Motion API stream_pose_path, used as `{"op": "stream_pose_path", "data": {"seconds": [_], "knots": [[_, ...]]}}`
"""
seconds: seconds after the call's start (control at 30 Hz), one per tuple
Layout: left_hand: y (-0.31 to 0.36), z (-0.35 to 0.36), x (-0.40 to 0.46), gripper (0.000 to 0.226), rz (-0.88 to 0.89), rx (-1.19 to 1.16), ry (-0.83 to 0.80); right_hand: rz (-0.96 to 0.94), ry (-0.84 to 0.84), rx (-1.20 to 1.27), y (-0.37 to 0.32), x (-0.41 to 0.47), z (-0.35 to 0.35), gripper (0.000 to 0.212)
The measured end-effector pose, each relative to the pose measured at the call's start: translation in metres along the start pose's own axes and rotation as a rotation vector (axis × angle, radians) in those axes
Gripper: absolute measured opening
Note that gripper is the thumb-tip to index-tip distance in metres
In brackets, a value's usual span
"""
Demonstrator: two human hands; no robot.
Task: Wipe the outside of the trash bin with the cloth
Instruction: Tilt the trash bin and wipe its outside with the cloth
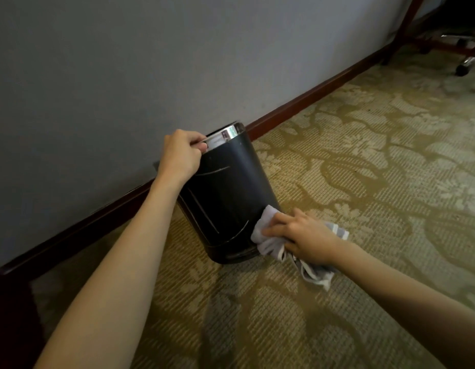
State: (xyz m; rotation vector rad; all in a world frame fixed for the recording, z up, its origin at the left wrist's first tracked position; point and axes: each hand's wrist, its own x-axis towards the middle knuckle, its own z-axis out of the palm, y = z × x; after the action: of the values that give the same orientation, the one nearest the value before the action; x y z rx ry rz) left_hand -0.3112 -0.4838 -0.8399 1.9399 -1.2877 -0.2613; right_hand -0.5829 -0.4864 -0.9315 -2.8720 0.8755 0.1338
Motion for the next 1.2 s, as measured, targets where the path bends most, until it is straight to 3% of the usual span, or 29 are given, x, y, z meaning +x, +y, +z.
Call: {"op": "stream_pose_path", "data": {"seconds": [0.23,0.57,0.9,1.2], "knots": [[0.002,0.002,-0.008,0.022,-0.014,-0.025,-0.007,0.029,0.121,-0.038,0.002,0.003,-0.004,0.047],[0.034,0.025,-0.028,0.019,0.139,0.061,-0.084,0.138,0.638,0.156,-0.010,0.043,-0.079,0.049],[0.015,0.018,-0.013,0.017,0.059,-0.021,0.001,0.074,0.505,-0.048,-0.026,0.033,-0.038,0.039],[-0.005,-0.002,-0.007,0.019,-0.052,-0.086,0.039,-0.002,0.488,-0.188,-0.016,0.016,0.002,0.031]]}}
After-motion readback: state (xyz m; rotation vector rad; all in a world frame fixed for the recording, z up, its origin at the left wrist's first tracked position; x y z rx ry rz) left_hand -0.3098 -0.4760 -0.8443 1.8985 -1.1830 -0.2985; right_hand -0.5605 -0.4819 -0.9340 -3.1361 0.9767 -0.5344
